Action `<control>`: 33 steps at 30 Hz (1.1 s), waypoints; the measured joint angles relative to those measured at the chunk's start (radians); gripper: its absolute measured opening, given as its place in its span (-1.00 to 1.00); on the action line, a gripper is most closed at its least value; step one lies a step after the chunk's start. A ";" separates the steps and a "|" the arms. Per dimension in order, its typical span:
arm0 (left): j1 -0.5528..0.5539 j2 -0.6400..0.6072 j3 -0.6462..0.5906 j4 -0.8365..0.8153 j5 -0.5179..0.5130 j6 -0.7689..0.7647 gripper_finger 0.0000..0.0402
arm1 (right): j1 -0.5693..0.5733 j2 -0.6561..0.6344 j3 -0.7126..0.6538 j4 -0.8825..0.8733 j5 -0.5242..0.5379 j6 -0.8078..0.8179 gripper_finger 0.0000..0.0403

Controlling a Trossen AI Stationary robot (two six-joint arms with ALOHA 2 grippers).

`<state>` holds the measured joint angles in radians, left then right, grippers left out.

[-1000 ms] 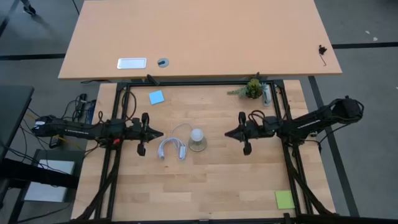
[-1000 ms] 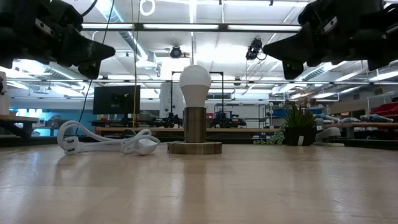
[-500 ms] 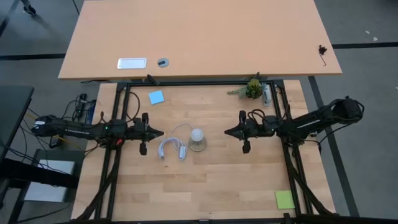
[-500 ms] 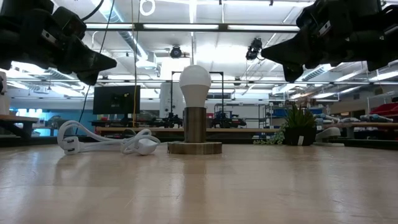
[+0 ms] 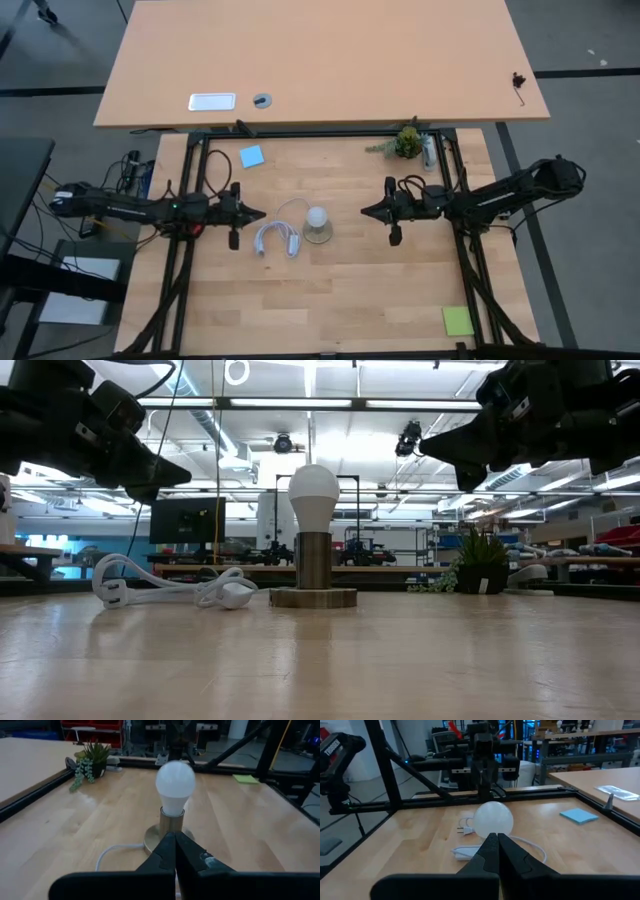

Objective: Screw lightbulb
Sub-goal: Remove the light bulb from the lamp

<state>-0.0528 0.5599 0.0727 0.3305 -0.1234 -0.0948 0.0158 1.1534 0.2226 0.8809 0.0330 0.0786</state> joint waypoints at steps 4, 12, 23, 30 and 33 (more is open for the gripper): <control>0.000 0.042 0.000 0.031 0.000 0.008 -1.00 | 0.000 0.000 0.000 0.000 0.015 0.004 -0.98; 0.000 0.133 0.000 0.196 -0.001 0.008 -0.94 | 0.000 0.000 0.000 -0.007 0.030 0.026 -0.98; 0.000 0.289 0.000 0.314 0.000 0.008 -0.88 | 0.000 0.000 0.079 -0.127 0.029 0.025 -0.98; 0.000 0.391 0.037 0.347 0.000 0.005 -0.88 | 0.000 0.000 0.102 -0.137 0.029 0.023 -0.98; 0.000 0.448 0.071 0.346 0.000 0.010 -0.88 | 0.000 0.000 0.117 -0.138 0.028 0.023 -0.98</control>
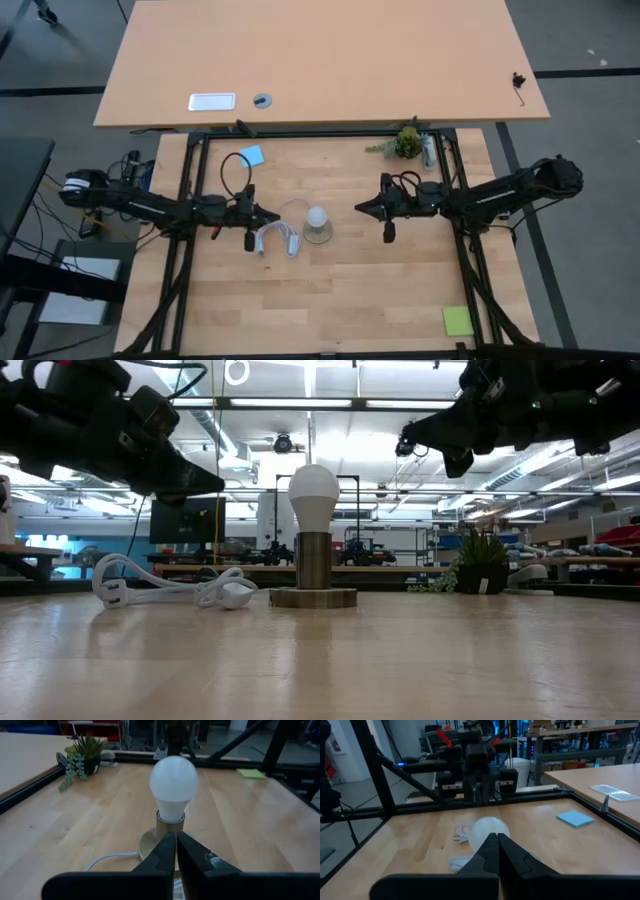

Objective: Screw lightbulb
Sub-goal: Remove the light bulb from the lamp

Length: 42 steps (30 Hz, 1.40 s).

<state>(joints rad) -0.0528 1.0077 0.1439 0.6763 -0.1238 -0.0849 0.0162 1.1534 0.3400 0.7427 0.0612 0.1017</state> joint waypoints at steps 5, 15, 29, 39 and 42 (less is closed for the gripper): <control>0.000 0.101 0.057 -0.001 0.000 0.006 -0.88 | 0.000 0.000 0.032 -0.041 -0.001 0.000 -0.98; 0.000 0.304 0.163 0.002 0.000 0.002 -0.83 | 0.000 0.000 0.154 -0.210 -0.001 0.027 -0.98; 0.000 0.478 0.241 0.003 0.010 -0.089 -0.31 | 0.000 0.000 0.193 -0.241 0.001 0.092 -0.97; 0.010 0.603 0.323 0.014 -0.041 -0.103 -0.24 | 0.000 0.021 0.385 -0.489 0.081 0.080 -0.95; 0.020 0.626 0.331 0.013 -0.040 -0.103 -0.24 | -0.002 0.042 0.454 -0.578 0.082 0.075 -0.89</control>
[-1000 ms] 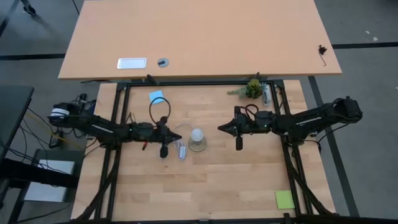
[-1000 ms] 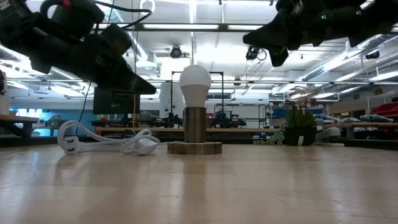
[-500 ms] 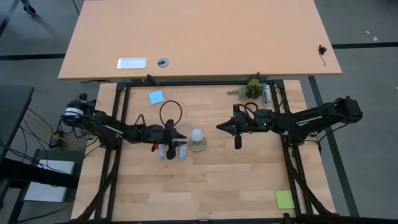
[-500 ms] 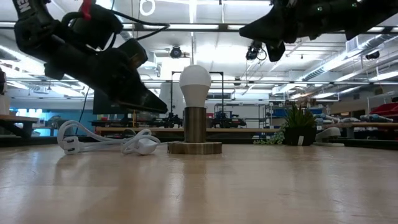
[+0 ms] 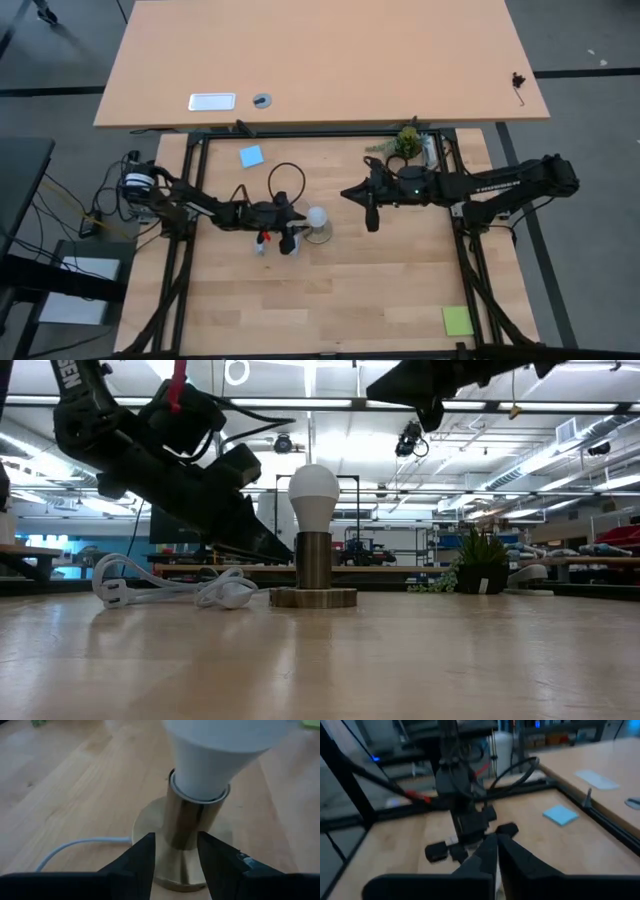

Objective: Screw lightbulb
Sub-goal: Remove the light bulb from the lamp

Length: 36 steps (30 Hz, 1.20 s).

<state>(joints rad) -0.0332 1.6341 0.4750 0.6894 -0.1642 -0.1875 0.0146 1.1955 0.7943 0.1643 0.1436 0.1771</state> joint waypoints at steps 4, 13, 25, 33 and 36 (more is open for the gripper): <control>0.007 0.010 0.004 0.011 0.005 0.001 -0.24 | -0.014 0.043 0.129 -0.196 0.000 -0.004 -0.71; 0.007 0.023 0.003 0.049 0.019 0.058 -0.24 | -0.029 0.239 0.495 -0.591 -0.041 -0.023 -0.12; 0.007 0.142 0.003 0.223 0.048 0.082 -0.24 | -0.030 0.584 0.947 -1.105 -0.094 -0.023 0.46; 0.008 0.187 0.005 0.273 0.069 0.106 -0.24 | -0.053 0.744 1.113 -1.255 -0.164 -0.023 0.59; 0.009 0.206 0.005 0.294 0.069 0.107 -0.24 | -0.068 0.782 1.148 -1.292 -0.166 -0.023 0.59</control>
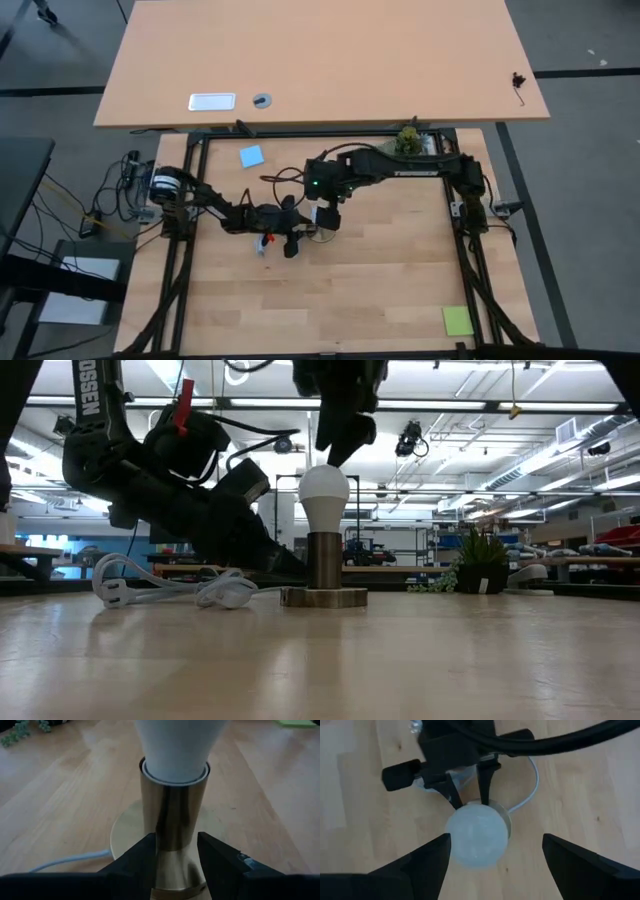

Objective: Screw lightbulb
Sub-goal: Remove the light bulb from the lamp

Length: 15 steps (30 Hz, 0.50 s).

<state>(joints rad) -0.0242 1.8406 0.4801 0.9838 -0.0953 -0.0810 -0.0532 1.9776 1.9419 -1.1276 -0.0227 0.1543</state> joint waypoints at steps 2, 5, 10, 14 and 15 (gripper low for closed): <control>0.001 0.012 0.001 0.017 -0.001 0.002 -0.24 | -0.008 0.021 0.018 -0.012 -0.020 0.000 0.58; 0.004 0.015 0.002 0.023 -0.004 0.002 -0.24 | -0.016 0.037 0.022 -0.012 -0.064 0.014 0.57; 0.017 0.015 0.002 0.032 -0.016 -0.001 -0.24 | -0.020 0.054 0.022 -0.024 -0.089 0.115 0.57; 0.023 0.015 0.002 0.043 -0.016 -0.010 -0.24 | -0.021 0.058 0.024 -0.010 -0.090 0.222 0.58; 0.023 0.015 0.004 0.044 -0.017 -0.012 -0.24 | -0.022 0.062 0.023 -0.017 -0.091 0.257 0.58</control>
<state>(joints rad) -0.0010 1.8553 0.4837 1.0279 -0.1119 -0.0935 -0.0748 2.0400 1.9654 -1.1444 -0.1139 0.4116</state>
